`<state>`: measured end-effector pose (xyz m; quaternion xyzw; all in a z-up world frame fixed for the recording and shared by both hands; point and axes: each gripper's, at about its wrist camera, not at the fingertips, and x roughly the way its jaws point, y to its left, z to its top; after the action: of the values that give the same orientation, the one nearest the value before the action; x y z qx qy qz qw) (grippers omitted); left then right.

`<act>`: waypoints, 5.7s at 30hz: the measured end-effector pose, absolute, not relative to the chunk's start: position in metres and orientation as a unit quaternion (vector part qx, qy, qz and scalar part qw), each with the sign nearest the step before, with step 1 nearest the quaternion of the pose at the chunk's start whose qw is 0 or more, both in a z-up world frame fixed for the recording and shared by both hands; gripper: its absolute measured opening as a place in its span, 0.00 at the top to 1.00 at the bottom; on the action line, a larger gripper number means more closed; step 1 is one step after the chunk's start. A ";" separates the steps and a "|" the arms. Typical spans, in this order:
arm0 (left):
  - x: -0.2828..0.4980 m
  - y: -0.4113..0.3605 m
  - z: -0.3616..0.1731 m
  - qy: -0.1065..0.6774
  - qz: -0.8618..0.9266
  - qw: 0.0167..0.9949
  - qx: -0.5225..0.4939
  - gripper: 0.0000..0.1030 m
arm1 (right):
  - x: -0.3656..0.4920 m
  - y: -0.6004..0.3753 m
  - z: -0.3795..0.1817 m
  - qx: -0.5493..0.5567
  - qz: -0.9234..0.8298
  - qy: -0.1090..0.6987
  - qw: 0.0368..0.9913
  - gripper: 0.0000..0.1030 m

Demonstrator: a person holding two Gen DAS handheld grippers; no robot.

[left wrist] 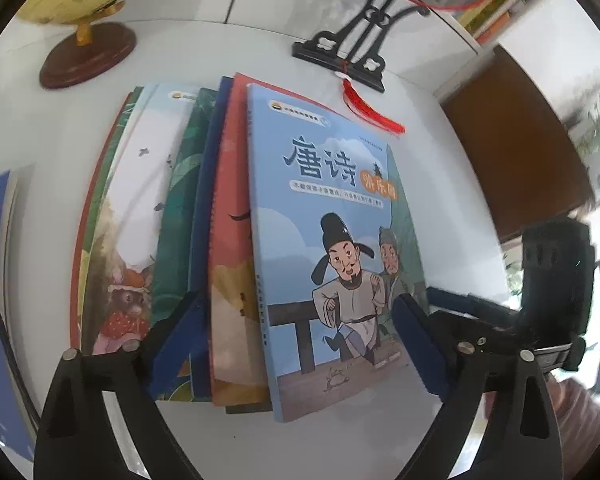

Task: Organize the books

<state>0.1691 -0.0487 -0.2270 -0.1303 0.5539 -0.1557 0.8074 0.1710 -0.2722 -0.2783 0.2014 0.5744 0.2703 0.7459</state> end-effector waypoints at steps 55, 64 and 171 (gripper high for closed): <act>0.185 -0.064 -0.217 0.570 -0.266 0.748 -0.209 0.37 | 0.163 -0.312 -0.286 0.210 0.270 0.570 0.747 0.64; 0.187 -0.103 -0.224 0.593 -0.220 0.768 -0.102 0.81 | 0.162 -0.321 -0.290 0.250 0.270 0.568 0.736 0.65; 0.041 0.271 -0.244 0.625 -0.046 0.771 -0.113 0.70 | 0.151 0.087 -0.261 0.058 0.319 0.581 0.746 0.33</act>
<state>0.0407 0.2710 -0.2441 -0.1127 0.6253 -0.0461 0.7709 0.1513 0.0870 -0.2613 0.0582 0.5814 0.3188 0.7463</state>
